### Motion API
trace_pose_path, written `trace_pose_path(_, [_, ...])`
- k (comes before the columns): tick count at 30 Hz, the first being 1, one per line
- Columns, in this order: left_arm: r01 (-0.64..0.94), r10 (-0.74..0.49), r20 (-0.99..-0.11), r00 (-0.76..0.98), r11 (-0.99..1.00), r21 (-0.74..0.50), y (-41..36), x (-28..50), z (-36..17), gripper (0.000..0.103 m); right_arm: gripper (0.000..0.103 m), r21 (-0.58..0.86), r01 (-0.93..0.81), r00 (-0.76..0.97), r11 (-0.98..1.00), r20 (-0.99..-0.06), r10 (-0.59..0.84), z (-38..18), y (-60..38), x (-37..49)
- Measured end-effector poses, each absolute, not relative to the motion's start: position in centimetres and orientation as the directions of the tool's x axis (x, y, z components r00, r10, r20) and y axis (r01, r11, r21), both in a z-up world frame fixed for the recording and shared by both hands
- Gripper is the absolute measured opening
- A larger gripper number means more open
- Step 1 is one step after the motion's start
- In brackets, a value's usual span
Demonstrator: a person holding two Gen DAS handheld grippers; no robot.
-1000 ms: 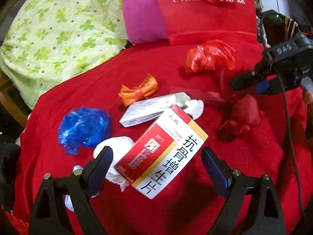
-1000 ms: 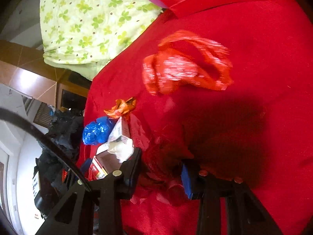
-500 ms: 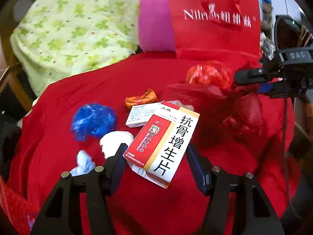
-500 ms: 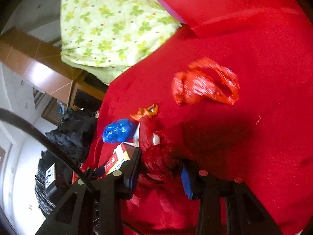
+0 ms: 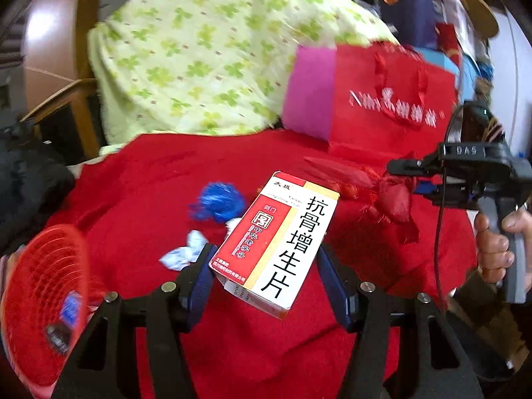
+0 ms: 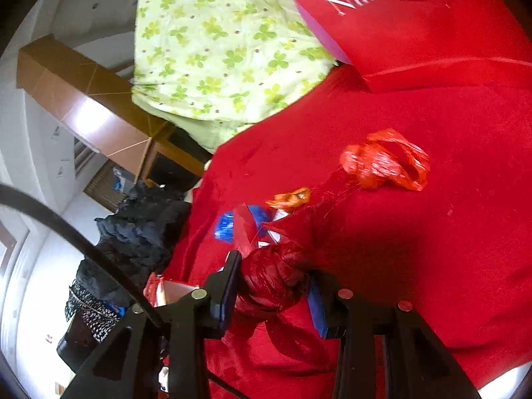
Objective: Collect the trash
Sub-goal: 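Carry medicine box and red bag over the basket and open both tools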
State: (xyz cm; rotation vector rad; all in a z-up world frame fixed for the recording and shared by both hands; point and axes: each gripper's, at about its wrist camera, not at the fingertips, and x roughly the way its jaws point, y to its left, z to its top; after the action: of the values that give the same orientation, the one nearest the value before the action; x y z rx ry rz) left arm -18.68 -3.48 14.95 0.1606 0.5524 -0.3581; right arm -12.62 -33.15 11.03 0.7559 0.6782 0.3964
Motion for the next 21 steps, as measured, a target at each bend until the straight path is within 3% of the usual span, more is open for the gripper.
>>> trace_pose_path(6, [0.27, -0.224, -0.464, 0.857, 0.962, 0.034, 1.3, -21.4, 18.2, 0.063, 0.039, 0.707, -0.223, 0.681, 0.671, -0.379, 0.627, 15.2, -27.2, -11.6])
trace_pose_path(11, [0.104, -0.07, -0.414, 0.908, 0.993, 0.06, 7.3, -22.7, 20.0, 0.063, 0.039, 0.69, -0.348, 0.612, 0.635, -0.346, 0.711, 18.4, -19.8, -10.0])
trace_pose_path(21, [-0.179, 0.188, -0.453, 0.871, 0.982, 0.062, 17.5, -22.1, 18.9, 0.063, 0.04, 0.677, -0.507, 0.491, 0.534, -0.283, 0.824, 21.2, -4.4, -7.7])
